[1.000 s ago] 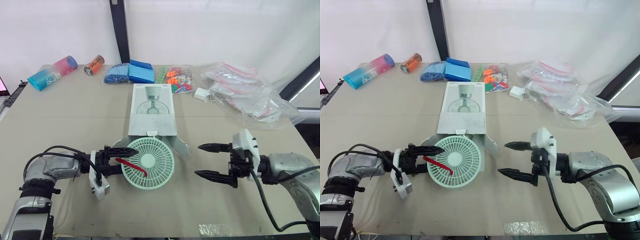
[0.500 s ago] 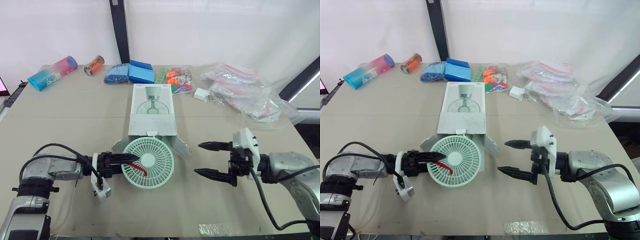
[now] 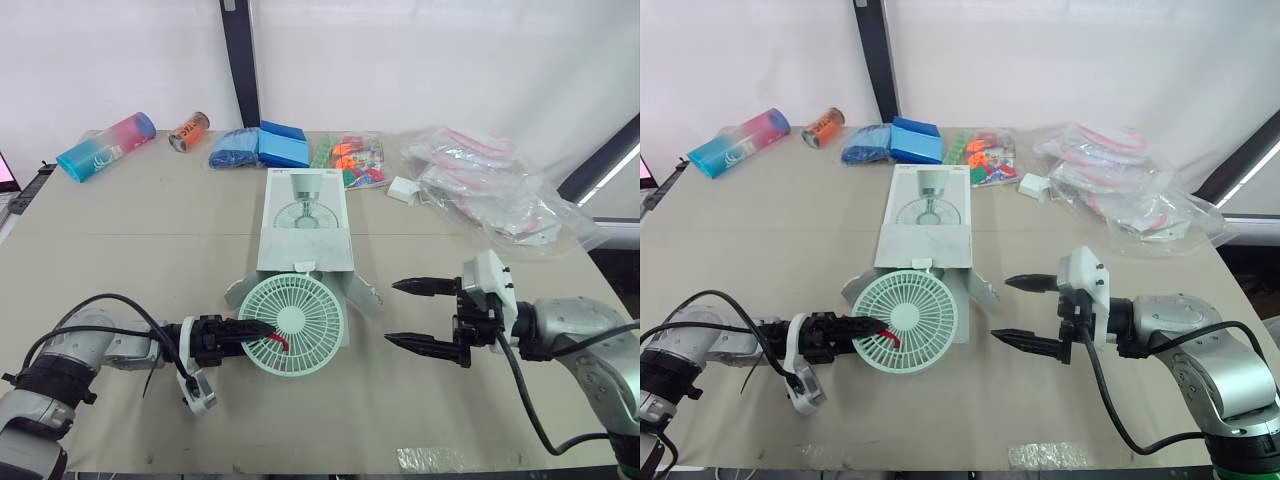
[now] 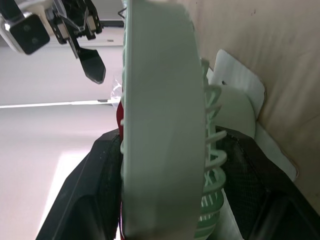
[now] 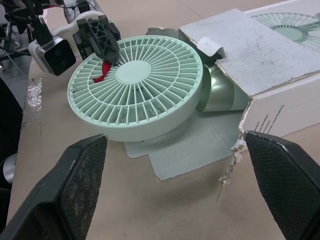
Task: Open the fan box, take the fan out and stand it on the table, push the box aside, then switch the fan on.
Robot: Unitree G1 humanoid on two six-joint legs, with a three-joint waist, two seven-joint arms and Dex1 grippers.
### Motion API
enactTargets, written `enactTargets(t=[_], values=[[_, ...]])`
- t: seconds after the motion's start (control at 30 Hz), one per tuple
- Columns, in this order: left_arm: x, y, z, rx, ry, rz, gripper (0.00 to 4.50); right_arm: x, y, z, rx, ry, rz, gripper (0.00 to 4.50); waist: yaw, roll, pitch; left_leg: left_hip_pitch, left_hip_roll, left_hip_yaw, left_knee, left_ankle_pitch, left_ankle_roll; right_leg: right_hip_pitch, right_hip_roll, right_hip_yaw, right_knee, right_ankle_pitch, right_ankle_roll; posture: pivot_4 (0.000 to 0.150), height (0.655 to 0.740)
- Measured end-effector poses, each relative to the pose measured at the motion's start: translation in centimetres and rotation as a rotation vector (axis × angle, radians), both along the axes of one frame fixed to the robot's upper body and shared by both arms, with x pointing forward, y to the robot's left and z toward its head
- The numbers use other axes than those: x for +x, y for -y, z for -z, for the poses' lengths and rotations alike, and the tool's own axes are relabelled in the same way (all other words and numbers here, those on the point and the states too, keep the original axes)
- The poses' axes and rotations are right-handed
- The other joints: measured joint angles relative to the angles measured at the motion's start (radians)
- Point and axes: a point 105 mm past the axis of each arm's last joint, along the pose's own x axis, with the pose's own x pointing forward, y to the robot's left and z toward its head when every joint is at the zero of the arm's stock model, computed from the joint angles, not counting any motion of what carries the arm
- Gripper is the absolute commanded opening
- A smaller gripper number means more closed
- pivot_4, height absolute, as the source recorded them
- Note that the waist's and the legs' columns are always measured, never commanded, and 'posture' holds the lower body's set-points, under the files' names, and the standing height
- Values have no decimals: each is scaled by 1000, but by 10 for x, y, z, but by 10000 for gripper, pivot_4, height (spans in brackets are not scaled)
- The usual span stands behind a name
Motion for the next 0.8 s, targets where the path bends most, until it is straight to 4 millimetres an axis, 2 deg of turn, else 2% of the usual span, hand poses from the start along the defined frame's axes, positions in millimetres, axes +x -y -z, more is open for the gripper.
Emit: enactTargets(t=[0.37,0.7,0.8], values=[[8,3,-1,-52,110,-12,28057,2,-1,-1,-5,12,-5,45000,0,0,0,-1,-1,0,5,-1,1,0,0,-1,4,0,0,1500,7400],[17,4,-2,-79,127,-49,28057,1,-3,2,-6,2,-14,45000,0,-1,0,0,-2,1,6,-1,1,0,0,-1,7,-1,1,1500,7400],[16,7,-3,-83,121,-41,21539,1,-3,2,-6,2,-13,45000,0,-1,0,0,-2,1,6,-1,1,-1,0,0,8,-1,1,1500,7400]])
